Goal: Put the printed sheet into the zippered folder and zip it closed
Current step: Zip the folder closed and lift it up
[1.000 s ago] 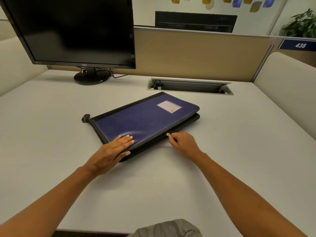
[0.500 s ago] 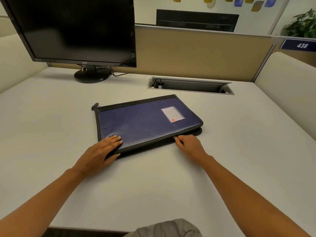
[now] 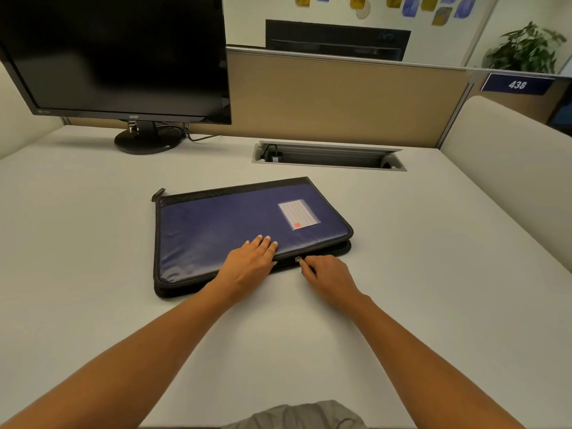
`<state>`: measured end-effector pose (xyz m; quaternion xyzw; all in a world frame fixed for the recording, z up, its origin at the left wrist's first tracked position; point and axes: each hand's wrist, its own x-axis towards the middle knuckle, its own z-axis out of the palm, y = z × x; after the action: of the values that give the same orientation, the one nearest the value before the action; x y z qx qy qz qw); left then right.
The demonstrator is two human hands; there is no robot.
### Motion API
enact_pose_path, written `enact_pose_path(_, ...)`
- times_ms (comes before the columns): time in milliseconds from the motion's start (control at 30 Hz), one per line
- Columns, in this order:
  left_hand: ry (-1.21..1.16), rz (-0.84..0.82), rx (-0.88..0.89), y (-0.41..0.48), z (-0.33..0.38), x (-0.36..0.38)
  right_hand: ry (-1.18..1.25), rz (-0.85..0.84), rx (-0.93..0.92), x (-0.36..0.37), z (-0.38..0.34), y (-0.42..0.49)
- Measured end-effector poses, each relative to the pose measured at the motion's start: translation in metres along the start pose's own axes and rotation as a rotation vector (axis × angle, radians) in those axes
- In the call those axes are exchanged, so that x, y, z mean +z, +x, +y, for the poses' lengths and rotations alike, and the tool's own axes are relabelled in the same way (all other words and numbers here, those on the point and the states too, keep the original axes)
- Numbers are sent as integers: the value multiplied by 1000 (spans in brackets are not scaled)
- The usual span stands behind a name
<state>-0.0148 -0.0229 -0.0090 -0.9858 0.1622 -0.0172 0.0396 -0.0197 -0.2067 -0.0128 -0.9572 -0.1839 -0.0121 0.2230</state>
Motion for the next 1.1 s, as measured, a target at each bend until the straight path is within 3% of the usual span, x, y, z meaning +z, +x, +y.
enact_pose_path(233,36,19,82,-16,-18,9,7,76,59,-7,18,-5)
enact_pose_path(333,-8,143,168,-29,-34,3,1,116,162,-21,39,-13)
enact_pose_path(533,51,263,238,-45,-55,-7,-35,63,92,-23,44,-20)
enact_pose_path(667,-103,293,127,-47,-47,-6,16,148,85,-19,45,-21)
enact_pose_path(867,-199,216,105,-29,-18,-3,100,316,143,-17,45,-24)
enact_pose_path(1100,-161,133,121,4,28,-16,315,350,269,-13,32,-24)
